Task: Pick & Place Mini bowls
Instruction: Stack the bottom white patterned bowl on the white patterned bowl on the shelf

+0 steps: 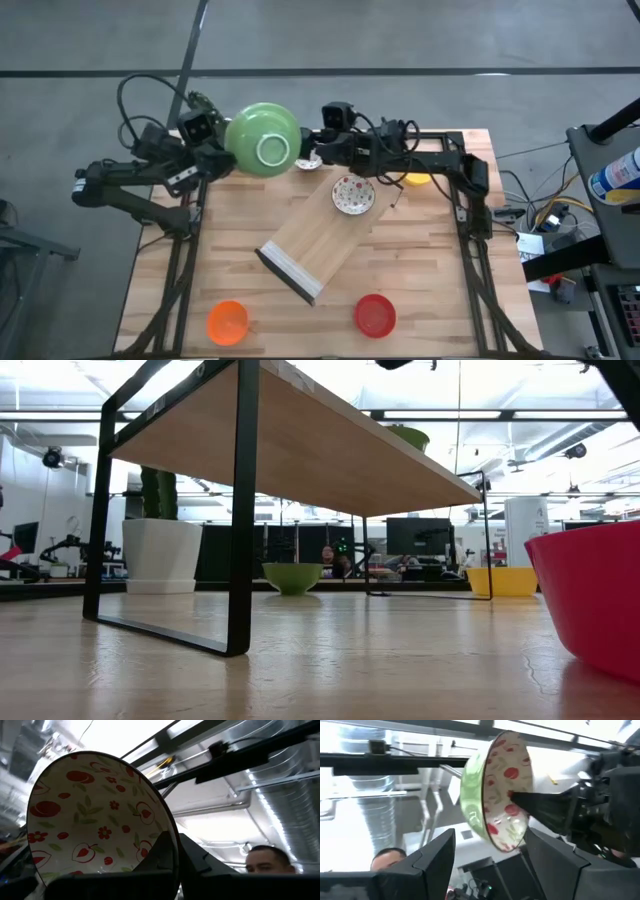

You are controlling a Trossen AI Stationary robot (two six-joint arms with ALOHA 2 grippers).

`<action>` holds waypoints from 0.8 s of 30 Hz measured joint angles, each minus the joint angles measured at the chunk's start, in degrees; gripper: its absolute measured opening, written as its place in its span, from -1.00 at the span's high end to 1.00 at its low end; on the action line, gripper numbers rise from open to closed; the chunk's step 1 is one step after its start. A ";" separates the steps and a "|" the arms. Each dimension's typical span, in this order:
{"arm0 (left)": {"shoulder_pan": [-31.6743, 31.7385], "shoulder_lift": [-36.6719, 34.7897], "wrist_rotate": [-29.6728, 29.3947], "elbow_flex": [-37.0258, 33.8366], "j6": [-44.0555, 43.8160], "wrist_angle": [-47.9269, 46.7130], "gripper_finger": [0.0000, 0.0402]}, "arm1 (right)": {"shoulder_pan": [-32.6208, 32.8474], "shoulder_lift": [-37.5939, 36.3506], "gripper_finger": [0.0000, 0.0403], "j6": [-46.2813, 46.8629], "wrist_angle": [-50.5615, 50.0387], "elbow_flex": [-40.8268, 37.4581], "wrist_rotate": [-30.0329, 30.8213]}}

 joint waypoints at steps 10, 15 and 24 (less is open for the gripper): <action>-0.07 0.32 0.06 0.00 -0.25 0.98 0.99 | 1.49 8.53 -0.15 1.80 2.48 15.42 -0.61; -0.07 0.32 0.17 0.00 -0.38 1.02 0.99 | 1.87 11.80 -0.08 2.66 2.83 21.85 -1.68; -0.07 0.32 0.59 0.00 -0.80 1.00 0.96 | 1.85 15.67 0.29 4.37 2.73 27.21 -1.66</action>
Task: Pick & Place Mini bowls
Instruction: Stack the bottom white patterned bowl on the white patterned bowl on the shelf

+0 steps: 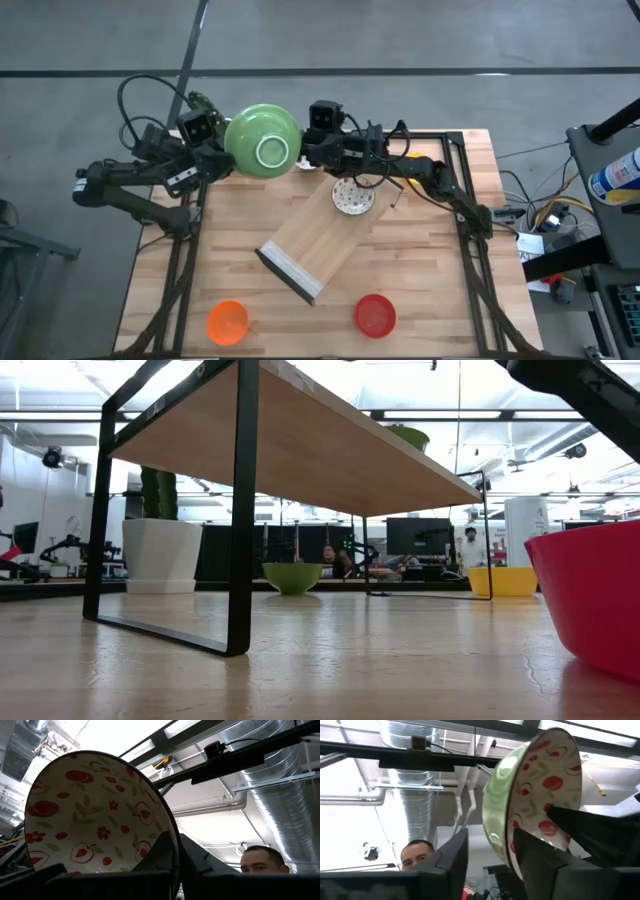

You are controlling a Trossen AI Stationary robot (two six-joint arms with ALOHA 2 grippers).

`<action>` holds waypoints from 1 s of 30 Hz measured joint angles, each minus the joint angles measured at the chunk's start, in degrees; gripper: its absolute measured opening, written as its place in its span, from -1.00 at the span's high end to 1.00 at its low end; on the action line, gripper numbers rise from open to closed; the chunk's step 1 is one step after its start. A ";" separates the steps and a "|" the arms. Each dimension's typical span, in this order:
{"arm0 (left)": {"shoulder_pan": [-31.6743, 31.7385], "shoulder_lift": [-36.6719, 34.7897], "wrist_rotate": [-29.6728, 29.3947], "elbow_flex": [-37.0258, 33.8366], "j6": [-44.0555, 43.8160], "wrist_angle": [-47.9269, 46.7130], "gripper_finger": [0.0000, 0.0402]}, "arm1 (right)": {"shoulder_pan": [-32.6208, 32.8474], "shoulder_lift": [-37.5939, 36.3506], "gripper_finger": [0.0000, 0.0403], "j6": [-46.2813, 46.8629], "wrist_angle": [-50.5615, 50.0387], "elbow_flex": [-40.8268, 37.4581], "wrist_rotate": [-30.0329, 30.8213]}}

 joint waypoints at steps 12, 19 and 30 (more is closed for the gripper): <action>-0.02 0.20 0.38 -0.11 -0.84 -0.62 0.97 | 0.00 -0.04 0.93 -1.95 0.26 -0.06 -1.04; -0.04 0.17 0.44 -1.15 -0.98 -0.12 0.97 | 0.08 -0.04 0.94 -1.73 0.32 -0.06 -1.53; -0.02 -0.20 -3.21 -1.89 -3.38 -0.61 0.67 | 0.12 -0.23 0.95 -1.56 1.23 -0.06 -1.61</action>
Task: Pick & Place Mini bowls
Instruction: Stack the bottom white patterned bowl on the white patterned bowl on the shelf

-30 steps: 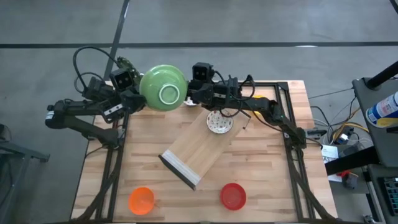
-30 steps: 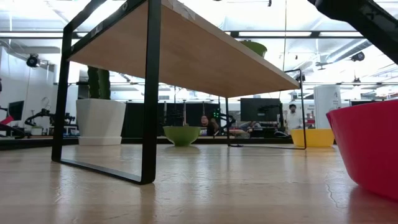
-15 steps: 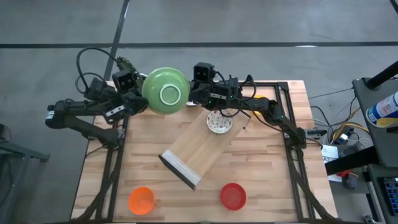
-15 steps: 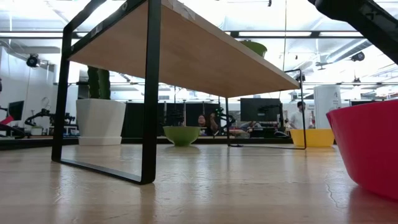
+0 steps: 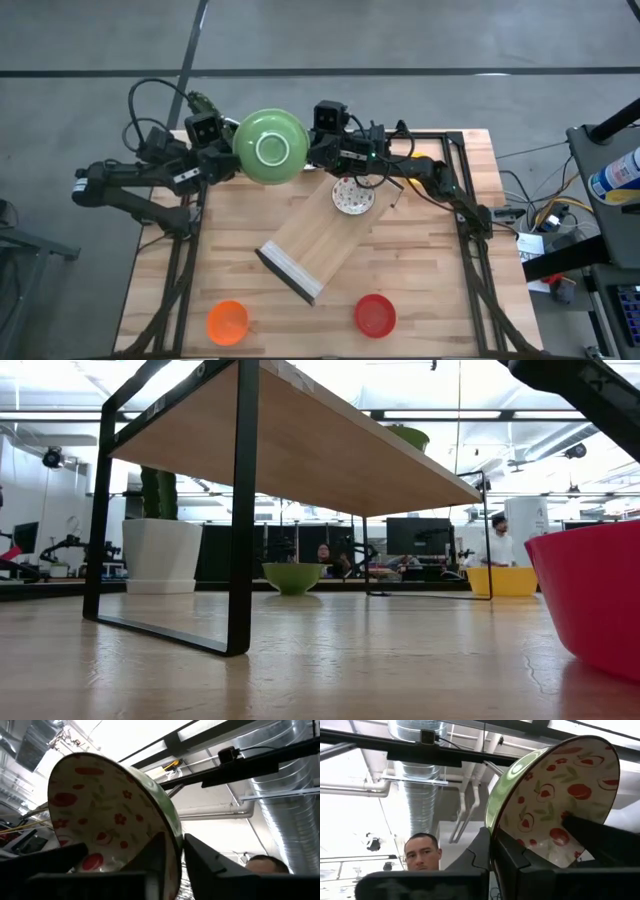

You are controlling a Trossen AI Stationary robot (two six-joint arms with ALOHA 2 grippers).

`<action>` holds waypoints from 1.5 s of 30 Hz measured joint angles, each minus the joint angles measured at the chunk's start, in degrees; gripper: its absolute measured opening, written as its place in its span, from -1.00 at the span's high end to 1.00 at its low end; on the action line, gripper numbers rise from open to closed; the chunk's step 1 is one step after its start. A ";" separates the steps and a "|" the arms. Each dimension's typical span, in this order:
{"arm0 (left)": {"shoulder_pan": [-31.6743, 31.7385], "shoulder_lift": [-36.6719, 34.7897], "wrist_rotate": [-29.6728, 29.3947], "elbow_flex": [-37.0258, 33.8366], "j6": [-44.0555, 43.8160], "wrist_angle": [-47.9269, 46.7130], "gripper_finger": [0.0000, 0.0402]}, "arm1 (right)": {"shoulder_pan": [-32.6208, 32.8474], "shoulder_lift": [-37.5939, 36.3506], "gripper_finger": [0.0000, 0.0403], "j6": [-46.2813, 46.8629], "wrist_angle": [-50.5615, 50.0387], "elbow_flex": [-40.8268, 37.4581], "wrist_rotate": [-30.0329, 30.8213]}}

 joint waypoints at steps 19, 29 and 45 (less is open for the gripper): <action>0.31 -5.70 3.72 -5.22 2.21 -5.33 0.20 | -1.20 -5.09 0.95 0.10 1.65 -0.04 -2.93; 0.80 -13.71 0.31 -14.57 4.31 -10.73 0.20 | -1.89 -13.04 0.95 -8.84 -22.57 -0.07 -14.97; 0.87 -22.09 -7.87 -24.34 2.37 -10.99 0.20 | -1.70 -33.57 0.95 -59.23 -122.52 -0.04 11.10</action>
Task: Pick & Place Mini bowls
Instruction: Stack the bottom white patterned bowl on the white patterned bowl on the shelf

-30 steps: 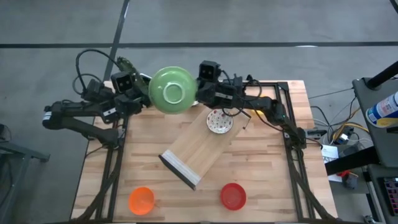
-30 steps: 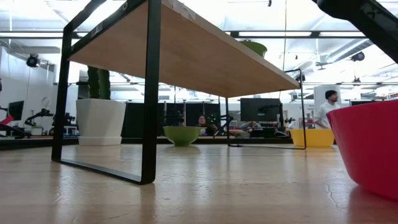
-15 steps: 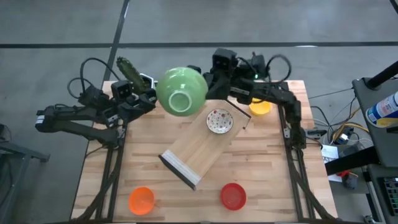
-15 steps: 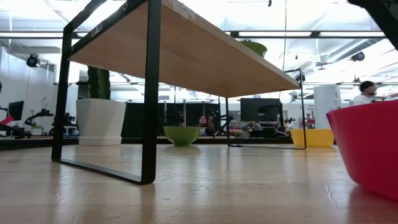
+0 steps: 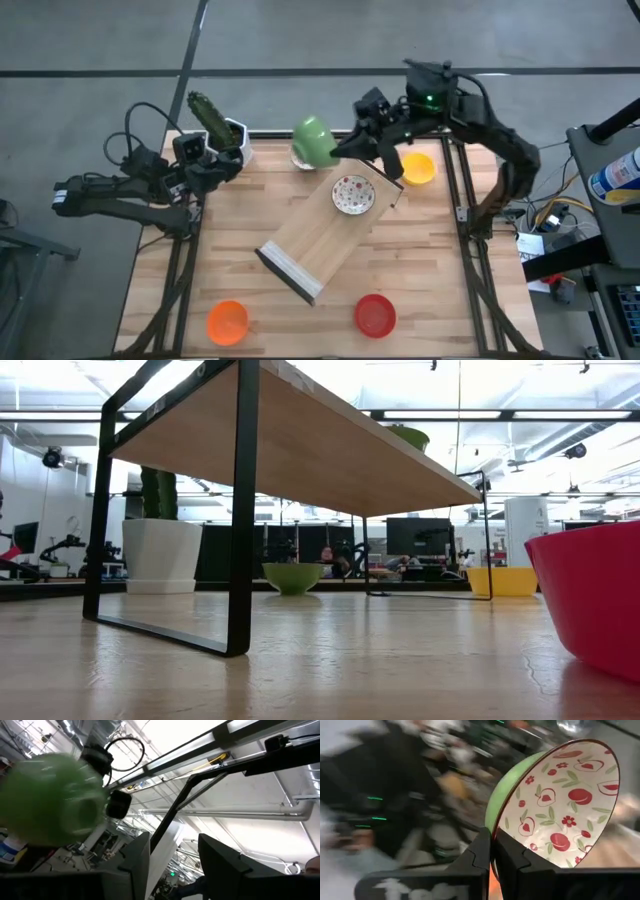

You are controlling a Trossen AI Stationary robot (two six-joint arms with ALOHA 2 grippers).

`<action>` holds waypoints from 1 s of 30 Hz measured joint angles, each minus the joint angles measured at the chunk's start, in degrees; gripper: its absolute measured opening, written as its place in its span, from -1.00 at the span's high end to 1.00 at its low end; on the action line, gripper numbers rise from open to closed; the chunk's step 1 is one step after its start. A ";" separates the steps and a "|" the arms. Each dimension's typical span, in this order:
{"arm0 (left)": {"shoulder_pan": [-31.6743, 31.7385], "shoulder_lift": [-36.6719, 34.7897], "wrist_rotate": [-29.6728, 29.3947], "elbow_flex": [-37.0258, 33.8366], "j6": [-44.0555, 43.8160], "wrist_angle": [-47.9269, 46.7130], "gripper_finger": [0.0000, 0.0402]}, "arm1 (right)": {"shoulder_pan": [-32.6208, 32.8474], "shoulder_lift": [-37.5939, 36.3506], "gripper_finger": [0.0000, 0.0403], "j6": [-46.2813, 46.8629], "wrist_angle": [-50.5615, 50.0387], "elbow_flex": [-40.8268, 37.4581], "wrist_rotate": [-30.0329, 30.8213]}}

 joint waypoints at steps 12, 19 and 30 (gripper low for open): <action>0.01 -0.09 -1.20 -0.02 0.28 0.01 0.20 | 1.08 -0.59 0.95 -5.74 -27.84 0.00 20.50; 0.02 -0.09 -1.20 -0.02 0.35 0.00 0.20 | 3.94 3.08 0.95 -10.63 -39.19 0.00 26.62; 0.01 -0.04 -1.18 -0.02 1.62 -0.09 0.20 | 13.24 11.21 0.95 -22.61 -44.47 0.00 38.65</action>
